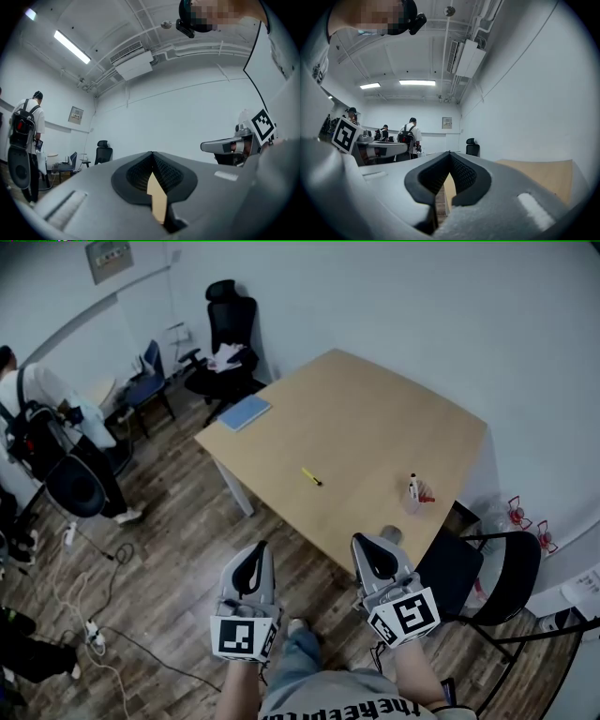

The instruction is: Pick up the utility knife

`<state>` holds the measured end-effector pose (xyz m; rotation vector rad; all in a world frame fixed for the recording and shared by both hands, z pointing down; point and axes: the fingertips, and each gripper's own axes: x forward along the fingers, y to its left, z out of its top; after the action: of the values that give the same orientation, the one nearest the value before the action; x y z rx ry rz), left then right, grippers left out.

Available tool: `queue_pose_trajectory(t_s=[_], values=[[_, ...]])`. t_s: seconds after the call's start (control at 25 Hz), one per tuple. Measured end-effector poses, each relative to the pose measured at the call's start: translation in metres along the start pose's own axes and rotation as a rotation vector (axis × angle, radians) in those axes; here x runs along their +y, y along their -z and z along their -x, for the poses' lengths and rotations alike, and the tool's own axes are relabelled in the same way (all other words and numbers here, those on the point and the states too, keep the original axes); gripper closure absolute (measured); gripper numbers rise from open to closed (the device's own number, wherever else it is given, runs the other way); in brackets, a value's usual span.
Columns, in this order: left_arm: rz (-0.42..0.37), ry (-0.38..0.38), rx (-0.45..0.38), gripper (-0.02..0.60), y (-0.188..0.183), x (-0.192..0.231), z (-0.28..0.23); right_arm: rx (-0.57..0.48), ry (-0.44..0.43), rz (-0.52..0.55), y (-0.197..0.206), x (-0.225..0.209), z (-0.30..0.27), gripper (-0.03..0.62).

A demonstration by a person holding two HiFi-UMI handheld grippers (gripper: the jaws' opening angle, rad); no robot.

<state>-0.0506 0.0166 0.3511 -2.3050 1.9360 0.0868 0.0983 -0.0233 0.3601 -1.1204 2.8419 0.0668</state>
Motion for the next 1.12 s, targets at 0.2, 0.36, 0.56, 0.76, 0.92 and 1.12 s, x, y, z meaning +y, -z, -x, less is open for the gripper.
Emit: queue_pose_trajectory(t_s=[0.2,0.36,0.56,0.76,0.92,1.12], values=[[0.004,0.019,0.001,0.561,0.004,0.032,-0.027,0.004,0.032,0.012,0.002,-0.006,-0.037,0.592],[0.009,0.030,0.000,0.561,0.006,0.055,-0.045,0.003,0.054,0.004,0.001,-0.011,-0.061,0.592],[0.005,0.058,-0.003,0.561,0.009,0.075,-0.065,-0.008,0.069,-0.003,-0.001,-0.014,-0.088,0.592],[0.006,0.078,-0.007,0.561,0.012,0.100,-0.081,-0.019,0.085,-0.007,-0.002,-0.013,-0.116,0.592],[0.009,0.100,-0.011,0.561,0.016,0.113,-0.094,-0.022,0.109,-0.011,0.002,-0.014,-0.130,0.592],[0.018,0.131,-0.017,0.561,0.021,0.126,-0.109,-0.017,0.146,-0.028,0.008,-0.016,-0.142,0.592]])
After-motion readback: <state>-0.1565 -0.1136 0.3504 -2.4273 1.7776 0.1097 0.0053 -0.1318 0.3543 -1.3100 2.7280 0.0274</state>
